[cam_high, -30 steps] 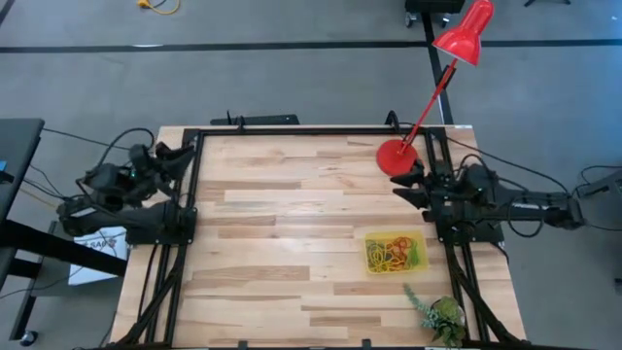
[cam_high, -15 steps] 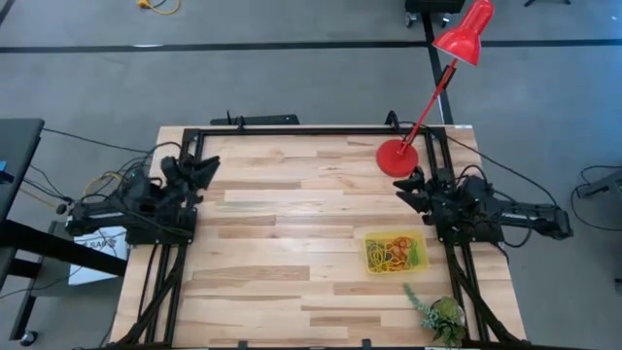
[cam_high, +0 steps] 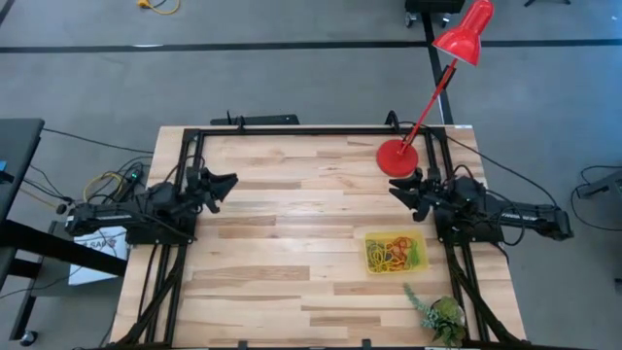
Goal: Pick and place items into bin
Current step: Return to Home Position
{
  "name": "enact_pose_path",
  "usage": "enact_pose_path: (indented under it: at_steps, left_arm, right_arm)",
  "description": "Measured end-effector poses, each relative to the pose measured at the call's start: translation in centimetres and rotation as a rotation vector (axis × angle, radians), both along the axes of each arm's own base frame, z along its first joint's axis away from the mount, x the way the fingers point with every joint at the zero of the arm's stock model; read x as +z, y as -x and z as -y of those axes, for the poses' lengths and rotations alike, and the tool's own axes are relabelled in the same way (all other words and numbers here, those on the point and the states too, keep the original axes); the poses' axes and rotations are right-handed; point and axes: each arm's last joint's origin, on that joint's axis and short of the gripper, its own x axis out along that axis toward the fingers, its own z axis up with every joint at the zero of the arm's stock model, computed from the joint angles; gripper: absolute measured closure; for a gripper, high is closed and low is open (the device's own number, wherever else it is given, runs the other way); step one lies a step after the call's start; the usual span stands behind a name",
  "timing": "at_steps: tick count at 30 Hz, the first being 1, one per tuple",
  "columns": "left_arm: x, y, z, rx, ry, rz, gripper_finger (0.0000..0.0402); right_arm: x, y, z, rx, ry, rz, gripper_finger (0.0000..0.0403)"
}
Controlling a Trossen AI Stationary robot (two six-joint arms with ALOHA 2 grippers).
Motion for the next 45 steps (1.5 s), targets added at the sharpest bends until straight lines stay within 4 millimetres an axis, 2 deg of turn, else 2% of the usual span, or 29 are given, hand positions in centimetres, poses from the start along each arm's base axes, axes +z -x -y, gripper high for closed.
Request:
enact_pose_path:
  at_steps: [4, 9, 12, 45]
  left_arm:
    - [-0.8, -0.2, 0.3, -0.122, -0.01, -0.088, 0.0272]
    - [-1.2, -0.4, 0.9, -0.325, -0.025, -0.135, 0.0272]
    - [-1.3, -0.5, 1.0, -0.379, -0.023, -0.141, 0.0272]
    - [-1.3, -0.5, 1.0, -0.362, -0.022, -0.148, 0.0272]
  right_arm:
    - [-0.3, 0.0, 0.0, 0.002, -0.005, -0.029, 0.0227]
    - [-0.5, 0.0, 0.0, 0.003, -0.009, -0.052, 0.0225]
    - [-0.6, 0.0, 0.0, 0.003, -0.009, -0.056, 0.0225]
    - [-0.6, 0.0, 0.0, 0.003, -0.01, -0.058, 0.0225]
